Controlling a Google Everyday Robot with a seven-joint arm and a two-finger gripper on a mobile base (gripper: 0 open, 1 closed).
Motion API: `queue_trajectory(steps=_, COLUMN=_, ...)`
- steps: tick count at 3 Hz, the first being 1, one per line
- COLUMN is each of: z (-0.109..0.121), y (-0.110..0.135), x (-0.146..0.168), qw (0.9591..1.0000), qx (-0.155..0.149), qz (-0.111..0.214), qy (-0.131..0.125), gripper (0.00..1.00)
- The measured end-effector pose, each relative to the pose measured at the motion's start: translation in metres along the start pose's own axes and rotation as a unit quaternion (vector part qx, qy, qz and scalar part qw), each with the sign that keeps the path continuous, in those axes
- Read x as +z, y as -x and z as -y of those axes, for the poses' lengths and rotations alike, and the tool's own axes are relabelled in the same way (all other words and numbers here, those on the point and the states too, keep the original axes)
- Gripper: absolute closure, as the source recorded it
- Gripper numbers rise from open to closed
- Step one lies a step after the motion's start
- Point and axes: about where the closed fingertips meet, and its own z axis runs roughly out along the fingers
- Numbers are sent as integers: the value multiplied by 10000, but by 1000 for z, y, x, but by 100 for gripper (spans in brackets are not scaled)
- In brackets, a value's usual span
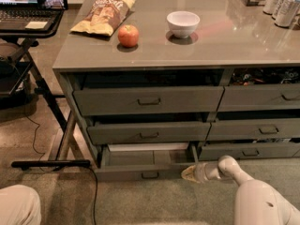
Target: Close bottom drawer
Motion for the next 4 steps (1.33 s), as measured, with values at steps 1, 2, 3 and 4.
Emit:
queue_trajectory(steps=1, z=16, y=8, x=12, qw=9999, qx=-96, qz=70, qy=-122, gripper=36)
queue_trajectory(steps=2, z=20, y=11, x=15, qw=9997, qx=-131, qz=91, qy=-162, gripper=12)
queue_trajectory(steps=3, z=31, y=18, x=21, qw=9992, qx=-220, qz=142, qy=-312, gripper=0)
queue_trajectory(steps=4, z=28, y=18, x=20, qw=9992, qx=-220, qz=143, qy=-313, gripper=0)
